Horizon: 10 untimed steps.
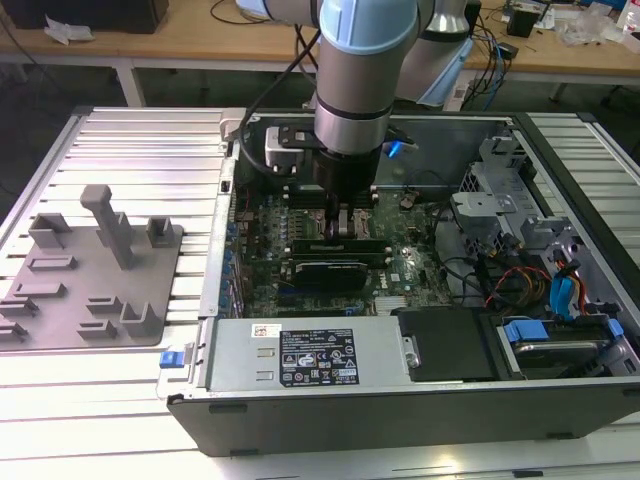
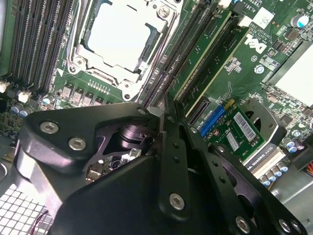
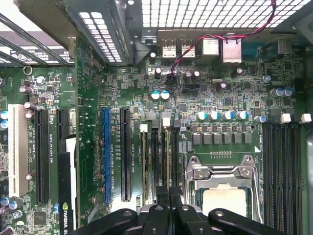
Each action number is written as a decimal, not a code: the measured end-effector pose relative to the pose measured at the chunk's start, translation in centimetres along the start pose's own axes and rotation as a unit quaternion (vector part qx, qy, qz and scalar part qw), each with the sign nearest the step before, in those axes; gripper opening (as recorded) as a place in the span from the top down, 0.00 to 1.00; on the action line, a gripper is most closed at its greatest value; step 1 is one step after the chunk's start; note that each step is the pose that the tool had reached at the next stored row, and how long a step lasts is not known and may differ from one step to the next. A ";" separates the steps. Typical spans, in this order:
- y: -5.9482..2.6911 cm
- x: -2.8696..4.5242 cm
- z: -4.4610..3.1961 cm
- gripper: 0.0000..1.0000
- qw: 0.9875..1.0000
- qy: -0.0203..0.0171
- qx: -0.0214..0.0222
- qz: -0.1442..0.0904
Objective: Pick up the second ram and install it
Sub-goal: 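Insert the second ram into the second slot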
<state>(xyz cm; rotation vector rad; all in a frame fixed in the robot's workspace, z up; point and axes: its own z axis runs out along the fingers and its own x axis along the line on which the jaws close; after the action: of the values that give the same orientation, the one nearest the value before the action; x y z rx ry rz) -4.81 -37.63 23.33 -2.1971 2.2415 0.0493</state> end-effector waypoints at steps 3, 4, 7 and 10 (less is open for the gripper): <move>0.00 0.00 0.18 0.91 1.000 0.000 0.000 0.000; 0.00 0.00 0.18 0.91 1.000 0.000 0.000 0.000; 0.00 0.01 0.38 0.91 1.000 0.000 0.000 0.000; 0.00 0.01 0.44 0.91 1.000 0.000 0.000 0.000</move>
<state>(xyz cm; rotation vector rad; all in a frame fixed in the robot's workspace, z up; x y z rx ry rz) -4.82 -37.62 22.89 -2.1969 2.2413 0.0494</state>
